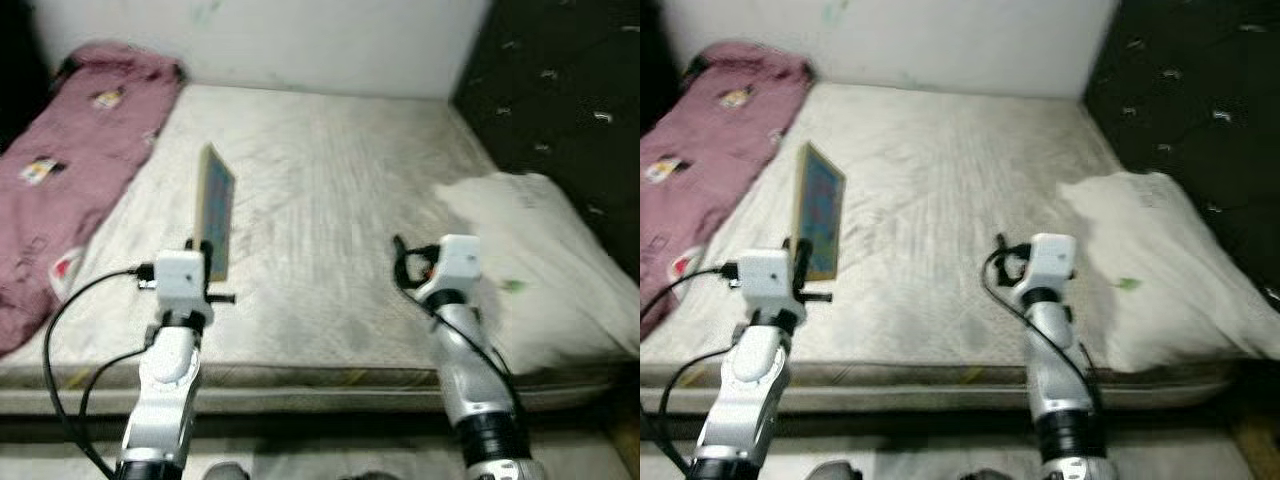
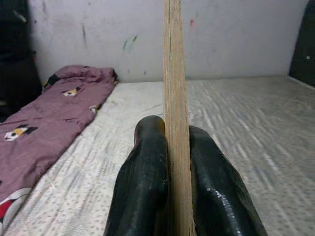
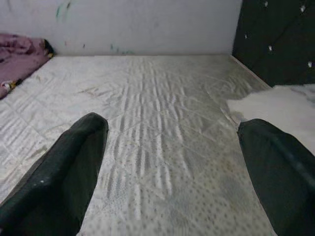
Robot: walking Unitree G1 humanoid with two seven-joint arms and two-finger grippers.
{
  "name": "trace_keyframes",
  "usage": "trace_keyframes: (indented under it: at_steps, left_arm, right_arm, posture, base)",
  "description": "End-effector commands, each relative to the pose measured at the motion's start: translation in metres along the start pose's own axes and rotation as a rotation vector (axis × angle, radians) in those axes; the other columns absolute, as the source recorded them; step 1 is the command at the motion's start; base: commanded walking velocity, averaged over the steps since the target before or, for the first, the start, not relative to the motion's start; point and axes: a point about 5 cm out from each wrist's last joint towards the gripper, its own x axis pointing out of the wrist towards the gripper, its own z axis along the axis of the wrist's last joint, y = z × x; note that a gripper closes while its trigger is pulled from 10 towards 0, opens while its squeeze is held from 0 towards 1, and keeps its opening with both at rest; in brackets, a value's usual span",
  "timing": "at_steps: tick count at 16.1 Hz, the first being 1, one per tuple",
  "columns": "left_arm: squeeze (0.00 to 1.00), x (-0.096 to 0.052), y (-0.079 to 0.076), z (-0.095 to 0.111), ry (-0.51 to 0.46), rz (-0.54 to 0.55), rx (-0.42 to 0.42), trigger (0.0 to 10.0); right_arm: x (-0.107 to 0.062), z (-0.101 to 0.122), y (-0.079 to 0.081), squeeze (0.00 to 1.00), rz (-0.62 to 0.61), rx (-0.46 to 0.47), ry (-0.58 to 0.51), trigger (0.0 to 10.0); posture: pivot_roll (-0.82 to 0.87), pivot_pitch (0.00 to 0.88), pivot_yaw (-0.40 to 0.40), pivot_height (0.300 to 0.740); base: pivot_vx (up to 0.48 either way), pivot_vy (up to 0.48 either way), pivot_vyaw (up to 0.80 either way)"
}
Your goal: Clean up the room
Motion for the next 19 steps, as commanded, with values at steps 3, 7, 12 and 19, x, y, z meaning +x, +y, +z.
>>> trace_keyframes:
  at_steps: [3, 7, 12, 19]
  left_arm:
    - [0.00, 0.0025, 0.0026, 0.0108, -0.048, 0.011, -0.021, 10.0]
    - [0.00, 0.0013, 0.0022, 0.0135, -0.060, -0.017, -0.063, 10.0]
    - [0.00, 0.0026, 0.0003, 0.0145, -0.063, -0.033, -0.070, 10.0]
    - [0.00, 0.0040, -0.0005, 0.0132, -0.059, -0.048, -0.077, 10.0]
  right_arm:
    - [-0.0003, 0.0061, -0.0028, 0.00, -0.003, 0.001, -0.010, 10.0]
    - [0.0001, 0.0059, -0.0015, 0.00, 0.006, -0.002, -0.002, 10.0]
    - [0.0008, 0.0058, -0.0011, 0.00, 0.009, -0.004, 0.001, 10.0]
    - [0.0008, 0.0042, -0.0011, 0.00, 0.008, -0.008, 0.012, 10.0]
  posture:
    - [0.07, 0.000, -0.041, 0.740]
    - [0.08, 0.000, -0.045, 0.740]
    - [0.08, 0.000, -0.045, 0.740]
    - [0.08, 0.000, -0.044, 0.740]
  base:
    - [0.000, 0.000, 0.00]
    - [0.063, 0.000, 0.00]
    - [0.308, 0.000, 0.00]
    - [0.339, 0.000, 0.00]
